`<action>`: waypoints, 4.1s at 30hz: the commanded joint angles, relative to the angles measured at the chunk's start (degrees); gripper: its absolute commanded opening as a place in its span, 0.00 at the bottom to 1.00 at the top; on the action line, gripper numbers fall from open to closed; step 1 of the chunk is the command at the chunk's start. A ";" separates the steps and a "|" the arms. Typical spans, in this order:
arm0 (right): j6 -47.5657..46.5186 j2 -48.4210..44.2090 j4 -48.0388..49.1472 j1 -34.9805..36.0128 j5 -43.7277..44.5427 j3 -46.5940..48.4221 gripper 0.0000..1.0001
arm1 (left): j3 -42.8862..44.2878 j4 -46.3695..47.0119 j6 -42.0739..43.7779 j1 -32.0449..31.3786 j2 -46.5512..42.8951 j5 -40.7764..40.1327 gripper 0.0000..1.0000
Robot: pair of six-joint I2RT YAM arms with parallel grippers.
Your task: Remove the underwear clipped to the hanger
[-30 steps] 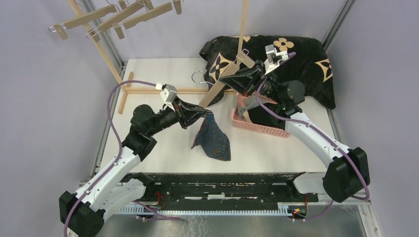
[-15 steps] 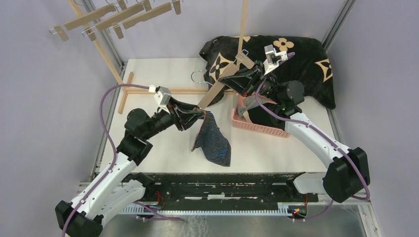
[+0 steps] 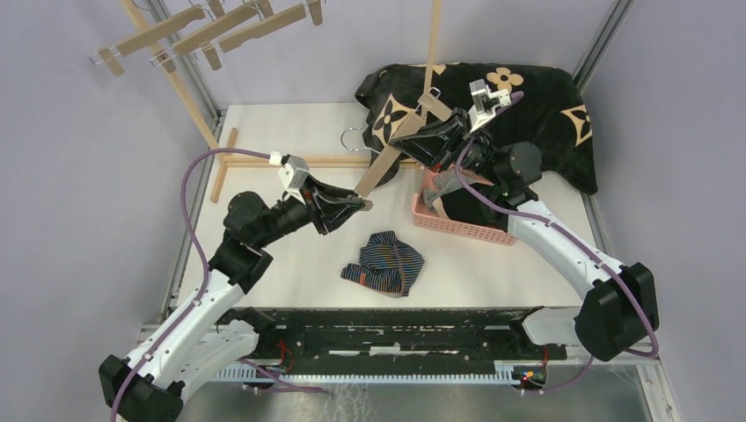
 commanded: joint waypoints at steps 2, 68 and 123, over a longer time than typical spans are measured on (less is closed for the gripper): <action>-1.66 -2.17 2.97 0.08 0.91 1.16 0.01 | 3.69 -0.56 1.73 0.16 -1.05 -4.20 0.57; -36.29 -15.37 -50.86 15.52 36.51 -9.54 0.72 | 35.47 -50.72 9.68 0.16 7.10 -42.37 0.03; -52.54 -18.06 -58.75 29.96 93.85 0.55 0.01 | 91.63 -70.78 16.38 17.54 52.83 -18.69 0.03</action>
